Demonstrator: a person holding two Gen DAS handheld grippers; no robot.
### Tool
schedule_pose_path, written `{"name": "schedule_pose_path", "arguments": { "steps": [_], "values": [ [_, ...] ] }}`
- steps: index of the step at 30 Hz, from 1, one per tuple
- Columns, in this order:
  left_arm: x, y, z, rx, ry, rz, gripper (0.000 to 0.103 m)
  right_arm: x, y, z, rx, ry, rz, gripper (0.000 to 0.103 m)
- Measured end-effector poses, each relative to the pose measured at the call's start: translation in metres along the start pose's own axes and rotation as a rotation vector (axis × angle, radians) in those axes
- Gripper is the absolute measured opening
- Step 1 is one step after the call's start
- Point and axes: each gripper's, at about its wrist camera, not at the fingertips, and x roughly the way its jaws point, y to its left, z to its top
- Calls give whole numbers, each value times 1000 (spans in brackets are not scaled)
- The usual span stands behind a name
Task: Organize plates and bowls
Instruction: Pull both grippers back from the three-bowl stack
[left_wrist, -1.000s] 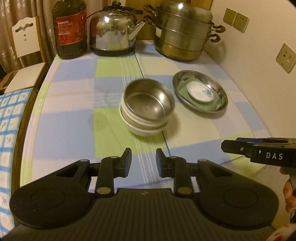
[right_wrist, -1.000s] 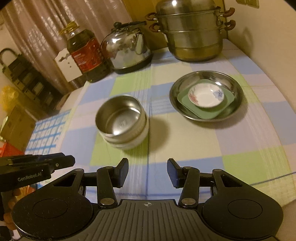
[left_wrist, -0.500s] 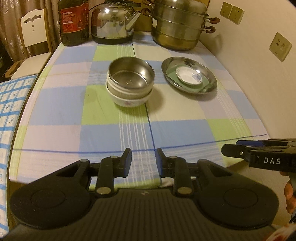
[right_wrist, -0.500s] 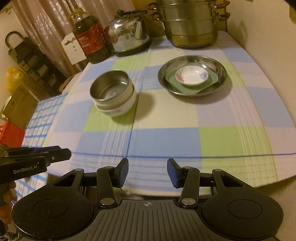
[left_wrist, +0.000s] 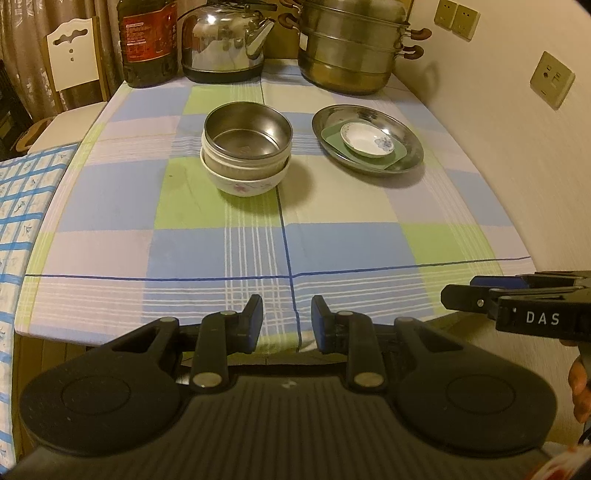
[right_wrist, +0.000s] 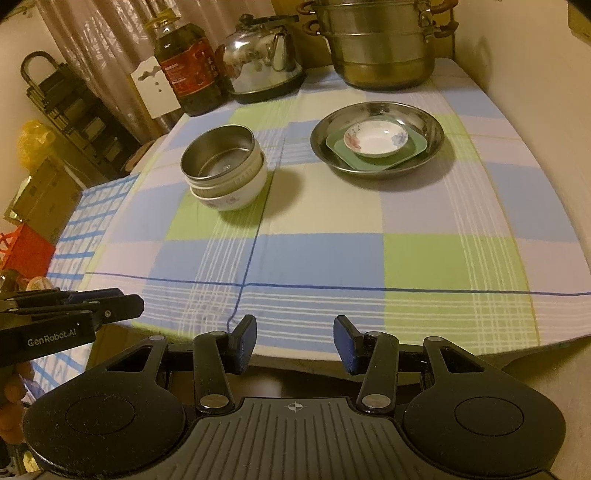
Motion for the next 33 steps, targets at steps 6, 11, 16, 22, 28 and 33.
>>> {"name": "schedule_pose_path", "arguments": {
  "steps": [6,11,16,22,28,33],
  "values": [
    [0,-6,0,3,-1,7,25,-1,-4,0,-1,-2,6,47],
    [-1,-10,0,-3,-9,18,25,-2,-7,1,-6,-4,12,47],
    [-3,-15,-1,-15,-20,35,25,-4,-10,-1,-20,-1,24,47],
    [-3,-15,1,-28,-32,51,25,-4,-19,3,-13,-14,26,47],
    [6,-6,16,-34,-47,62,25,-1,-25,16,6,-37,21,47],
    [17,5,36,-16,-63,52,25,6,-24,30,12,-54,13,47]
  ]
}}
